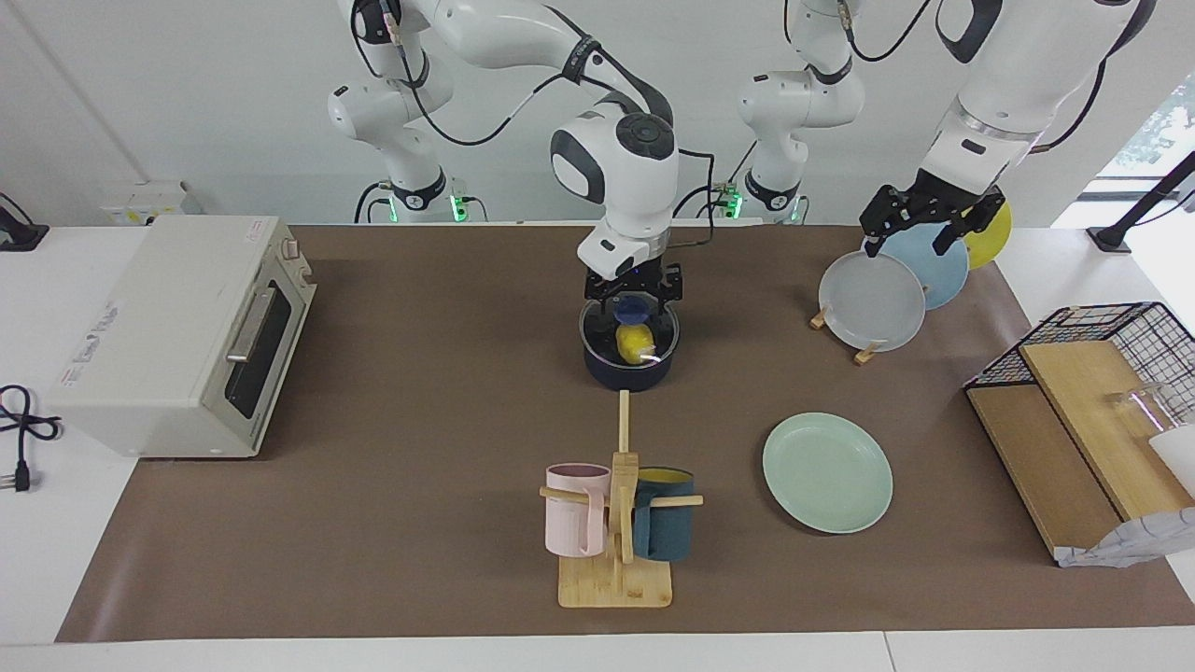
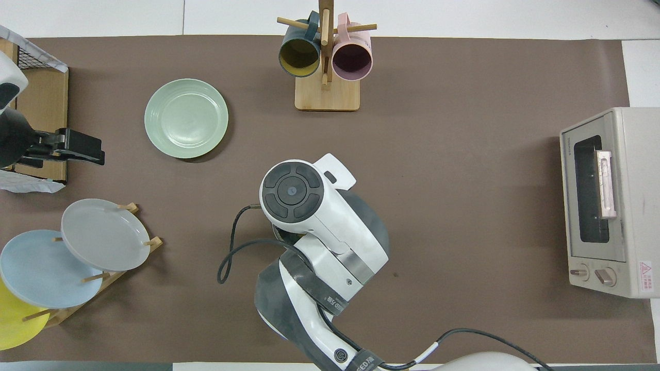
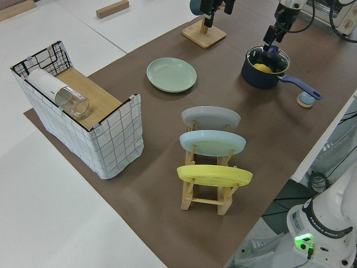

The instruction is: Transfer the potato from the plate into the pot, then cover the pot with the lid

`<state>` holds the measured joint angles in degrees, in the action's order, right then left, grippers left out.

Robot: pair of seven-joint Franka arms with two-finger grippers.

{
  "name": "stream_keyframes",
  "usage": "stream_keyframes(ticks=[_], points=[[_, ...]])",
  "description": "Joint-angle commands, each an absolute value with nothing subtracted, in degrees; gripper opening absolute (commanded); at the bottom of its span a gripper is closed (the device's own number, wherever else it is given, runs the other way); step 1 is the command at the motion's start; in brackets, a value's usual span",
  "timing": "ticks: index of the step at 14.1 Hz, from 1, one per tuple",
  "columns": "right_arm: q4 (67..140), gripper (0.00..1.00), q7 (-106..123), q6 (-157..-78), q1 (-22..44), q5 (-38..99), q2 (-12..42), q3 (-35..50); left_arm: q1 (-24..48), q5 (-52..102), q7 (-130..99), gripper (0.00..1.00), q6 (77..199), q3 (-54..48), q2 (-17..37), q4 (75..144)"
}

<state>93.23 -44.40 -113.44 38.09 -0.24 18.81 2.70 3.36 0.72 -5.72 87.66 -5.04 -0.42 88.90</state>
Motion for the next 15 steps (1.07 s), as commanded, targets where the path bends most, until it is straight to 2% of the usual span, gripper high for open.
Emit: stream_keyframes(ticks=[1, 6, 12, 15], points=[[92.8, 1.0, -38.6, -110.3, 33.3, -0.8, 15.7, 3.0, 3.3, 1.2, -6.2, 1.0, 87.9, -5.0, -1.5, 89.7], [93.3, 1.0, -22.3, -98.4, 21.7, -0.8, 8.9, 3.0, 3.4, 1.2, -6.2, 1.0, 87.7, -5.1, -1.5, 89.6], [95.7, 1.0, -8.7, -92.3, 6.3, -0.5, -0.4, 3.3, 3.4, 1.2, -6.2, 1.0, 87.8, -5.2, -1.5, 89.6], [96.2, 1.0, -5.1, -90.0, 3.3, -0.7, -1.8, 2.6, 3.3, 1.2, -6.2, 1.0, 87.9, -5.2, -1.5, 89.6]])
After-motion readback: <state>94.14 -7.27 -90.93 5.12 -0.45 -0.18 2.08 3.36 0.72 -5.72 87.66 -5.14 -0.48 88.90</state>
